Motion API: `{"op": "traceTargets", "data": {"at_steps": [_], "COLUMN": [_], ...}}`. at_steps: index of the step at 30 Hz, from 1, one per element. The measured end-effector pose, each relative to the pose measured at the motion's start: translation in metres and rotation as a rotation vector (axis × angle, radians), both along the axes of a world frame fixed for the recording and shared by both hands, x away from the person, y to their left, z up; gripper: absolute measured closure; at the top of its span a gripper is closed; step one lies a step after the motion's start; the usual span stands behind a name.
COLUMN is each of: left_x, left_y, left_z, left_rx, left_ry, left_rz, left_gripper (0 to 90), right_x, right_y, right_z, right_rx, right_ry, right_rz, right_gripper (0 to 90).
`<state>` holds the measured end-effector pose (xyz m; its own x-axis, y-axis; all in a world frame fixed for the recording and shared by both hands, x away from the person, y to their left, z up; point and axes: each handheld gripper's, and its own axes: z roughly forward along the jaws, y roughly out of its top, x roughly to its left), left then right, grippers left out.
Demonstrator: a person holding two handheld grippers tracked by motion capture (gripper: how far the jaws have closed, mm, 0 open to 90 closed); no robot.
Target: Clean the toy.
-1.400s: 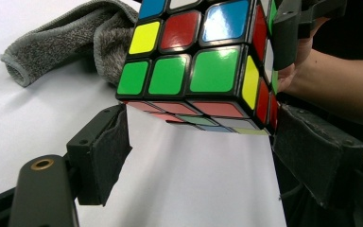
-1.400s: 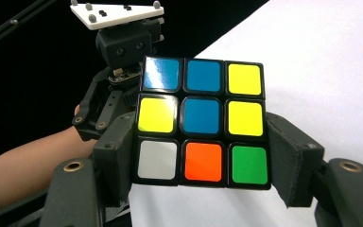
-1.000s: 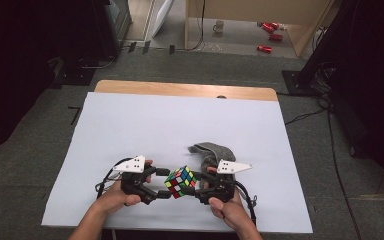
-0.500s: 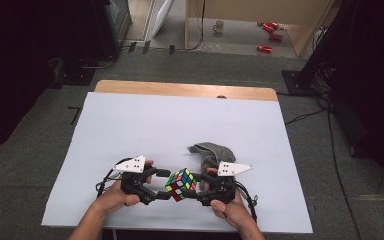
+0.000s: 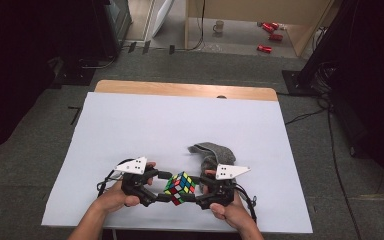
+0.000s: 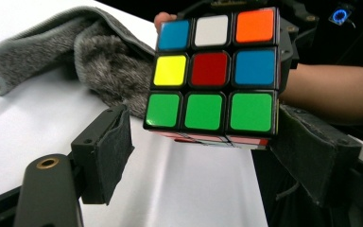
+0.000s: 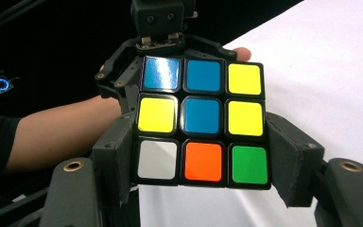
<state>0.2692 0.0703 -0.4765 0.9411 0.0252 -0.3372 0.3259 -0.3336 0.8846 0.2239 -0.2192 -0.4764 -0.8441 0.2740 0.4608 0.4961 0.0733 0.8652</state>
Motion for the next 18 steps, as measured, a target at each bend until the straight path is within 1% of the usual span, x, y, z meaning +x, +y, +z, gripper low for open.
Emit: {"op": "traceTargets", "data": {"at_steps": [5, 9, 12, 13, 16, 18], "left_x": [0.0006, 0.0012, 0.0014, 0.0016, 0.0015, 0.0012], "left_y": [0.0014, 0.0008, -0.0003, -0.0005, -0.0005, -0.0004], "left_z": [0.0003, -0.0004, -0.0015, -0.0016, -0.0015, -0.0012], "left_rx": [-0.015, -0.015, -0.015, -0.020, -0.027, -0.031], "left_ry": [0.010, 0.020, 0.028, 0.032, 0.032, 0.025], "left_rz": [-0.006, -0.016, -0.022, -0.022, -0.026, -0.023], "left_gripper": [24.3, 25.2, 25.3, 25.7, 29.1, 29.3], "right_x": [0.0003, -0.0003, -0.0008, -0.0007, -0.0003, -0.0002], "right_y": [-0.0003, -0.0002, 0.0002, 0.0003, 0.0007, 0.0008], "right_z": [0.0005, 0.0013, 0.0023, 0.0025, 0.0024, 0.0023], "right_rx": [0.002, -0.001, -0.007, -0.009, -0.014, -0.014], "right_ry": [-0.007, -0.009, -0.021, -0.022, -0.024, -0.024], "right_rz": [0.003, 0.003, 0.004, 0.005, 0.004, 0.005], "right_gripper": [34.5, 34.5, 34.5, 34.5, 34.5, 34.5]}}
